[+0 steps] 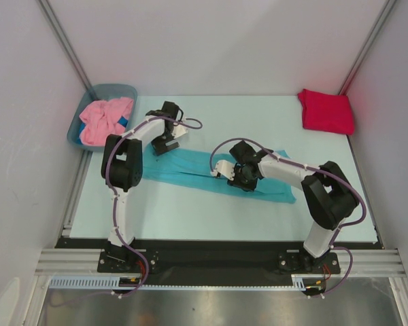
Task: Fold and stack the t-shirts
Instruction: Fold the tshirt
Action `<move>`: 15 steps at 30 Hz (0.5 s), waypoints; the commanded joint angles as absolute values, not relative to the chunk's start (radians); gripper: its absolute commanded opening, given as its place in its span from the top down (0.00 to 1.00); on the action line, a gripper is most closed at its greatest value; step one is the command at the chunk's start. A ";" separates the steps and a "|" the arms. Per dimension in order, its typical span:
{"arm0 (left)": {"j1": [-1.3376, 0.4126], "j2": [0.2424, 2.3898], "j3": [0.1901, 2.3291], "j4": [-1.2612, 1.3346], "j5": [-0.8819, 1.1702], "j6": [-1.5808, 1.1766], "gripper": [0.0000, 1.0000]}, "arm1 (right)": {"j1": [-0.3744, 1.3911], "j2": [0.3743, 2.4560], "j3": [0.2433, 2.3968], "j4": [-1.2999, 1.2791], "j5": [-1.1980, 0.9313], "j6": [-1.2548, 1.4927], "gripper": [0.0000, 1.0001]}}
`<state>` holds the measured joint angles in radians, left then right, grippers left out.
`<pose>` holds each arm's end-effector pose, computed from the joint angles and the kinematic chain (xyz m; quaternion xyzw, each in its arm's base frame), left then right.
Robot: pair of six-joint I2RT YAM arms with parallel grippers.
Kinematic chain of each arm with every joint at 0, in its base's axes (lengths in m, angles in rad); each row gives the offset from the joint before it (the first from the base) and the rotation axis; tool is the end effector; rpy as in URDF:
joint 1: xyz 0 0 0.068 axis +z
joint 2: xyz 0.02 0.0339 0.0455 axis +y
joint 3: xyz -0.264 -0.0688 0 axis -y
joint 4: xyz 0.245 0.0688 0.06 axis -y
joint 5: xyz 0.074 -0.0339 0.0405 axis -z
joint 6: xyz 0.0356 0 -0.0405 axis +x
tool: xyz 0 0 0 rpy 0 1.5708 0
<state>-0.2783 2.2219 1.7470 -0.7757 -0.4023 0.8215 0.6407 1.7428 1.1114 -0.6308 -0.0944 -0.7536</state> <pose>0.4451 -0.1127 0.1635 0.4784 0.8413 0.2319 0.0976 0.2638 0.2009 0.1731 -0.6393 0.7521 0.0379 0.1559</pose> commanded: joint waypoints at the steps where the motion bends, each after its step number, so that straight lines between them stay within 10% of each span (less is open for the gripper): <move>1: -0.272 2.210 1.730 -0.787 -0.446 0.839 0.02 | 0.634 1.738 1.146 -0.617 -0.083 -0.755 0.75; 15: -0.267 2.218 1.700 -0.798 -0.411 0.792 0.02 | 0.471 1.810 1.314 -0.408 0.092 -0.614 0.73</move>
